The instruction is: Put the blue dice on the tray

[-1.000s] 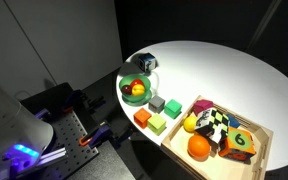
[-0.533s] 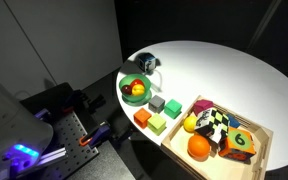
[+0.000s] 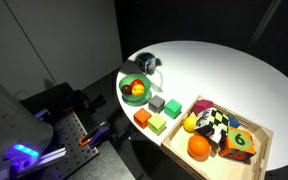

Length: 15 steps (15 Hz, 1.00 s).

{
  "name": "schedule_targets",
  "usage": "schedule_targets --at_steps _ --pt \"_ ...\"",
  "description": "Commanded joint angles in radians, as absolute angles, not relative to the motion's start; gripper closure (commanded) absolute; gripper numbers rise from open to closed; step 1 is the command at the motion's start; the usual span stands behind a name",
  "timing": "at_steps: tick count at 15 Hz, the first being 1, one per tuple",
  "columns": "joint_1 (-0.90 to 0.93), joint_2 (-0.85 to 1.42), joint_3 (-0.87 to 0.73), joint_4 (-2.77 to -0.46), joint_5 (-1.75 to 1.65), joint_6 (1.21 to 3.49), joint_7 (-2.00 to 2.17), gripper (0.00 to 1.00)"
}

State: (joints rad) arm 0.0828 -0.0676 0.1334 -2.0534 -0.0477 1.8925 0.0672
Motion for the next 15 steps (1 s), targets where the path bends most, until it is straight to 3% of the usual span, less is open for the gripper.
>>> schedule_targets --at_steps 1,15 --pt "0.091 -0.067 0.126 -2.052 -0.048 1.891 0.068 0.00" --pt "0.086 0.090 0.099 -2.039 -0.051 2.058 0.073 0.00"
